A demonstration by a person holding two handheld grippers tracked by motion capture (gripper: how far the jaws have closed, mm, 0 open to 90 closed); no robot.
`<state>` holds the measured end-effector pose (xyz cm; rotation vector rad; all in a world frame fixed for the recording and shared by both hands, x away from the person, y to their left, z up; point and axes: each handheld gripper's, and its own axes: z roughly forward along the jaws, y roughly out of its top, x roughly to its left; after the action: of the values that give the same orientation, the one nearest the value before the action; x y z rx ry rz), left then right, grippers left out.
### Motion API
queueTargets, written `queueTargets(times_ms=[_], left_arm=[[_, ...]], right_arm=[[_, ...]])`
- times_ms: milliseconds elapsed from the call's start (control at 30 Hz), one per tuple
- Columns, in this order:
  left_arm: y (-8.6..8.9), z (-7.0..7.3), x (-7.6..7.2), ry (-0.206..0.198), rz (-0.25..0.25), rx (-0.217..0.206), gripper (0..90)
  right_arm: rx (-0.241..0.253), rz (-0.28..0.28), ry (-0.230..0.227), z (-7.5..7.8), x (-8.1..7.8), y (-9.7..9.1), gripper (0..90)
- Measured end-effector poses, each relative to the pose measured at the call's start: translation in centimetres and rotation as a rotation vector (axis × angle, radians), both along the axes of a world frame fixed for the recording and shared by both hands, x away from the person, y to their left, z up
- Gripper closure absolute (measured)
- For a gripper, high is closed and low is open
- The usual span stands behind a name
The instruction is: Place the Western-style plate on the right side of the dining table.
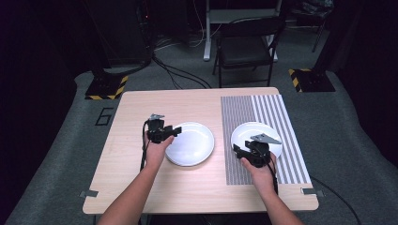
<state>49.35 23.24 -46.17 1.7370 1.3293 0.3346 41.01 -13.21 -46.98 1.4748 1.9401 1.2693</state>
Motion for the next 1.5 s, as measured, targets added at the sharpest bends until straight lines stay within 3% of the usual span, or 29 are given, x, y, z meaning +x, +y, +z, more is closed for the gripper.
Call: queueTargets(times_ms=[267, 767, 900, 1033, 1167, 1333, 1500], left_arm=[[2.5, -0.6, -1.2, 0.010, 0.064, -0.029, 47.8], [7.2, -2.1, -3.3, 0.021, 0.148, -0.018, 47.0], [8.1, -2.4, -3.9, 0.003, 0.145, 0.012, 46.7], [8.9, -3.4, -4.4, 0.023, 0.142, 0.031, 46.6], [9.5, -4.0, -4.7, 0.030, 0.153, 0.025, 46.2], [9.8, -4.0, -4.8, 0.017, 0.161, 0.057, 45.1], [10.0, -4.9, -5.1, 0.021, 0.156, 0.090, 45.1]], right_arm=[[-0.004, 0.065, -0.001, -0.1, 0.2, 1.7, 42.1], [-0.044, 0.199, -0.003, -1.0, 0.4, 4.9, 40.4], [-0.038, 0.219, 0.013, -1.2, 0.3, 5.6, 40.5], [-0.065, 0.234, 0.008, -1.3, 0.1, 6.1, 40.4], [-0.095, 0.244, 0.005, -1.6, -0.6, 5.9, 40.5], [-0.104, 0.248, 0.012, -2.3, -1.3, 5.4, 40.5], [-0.112, 0.255, 0.005, -2.8, -1.9, 5.3, 40.3]])
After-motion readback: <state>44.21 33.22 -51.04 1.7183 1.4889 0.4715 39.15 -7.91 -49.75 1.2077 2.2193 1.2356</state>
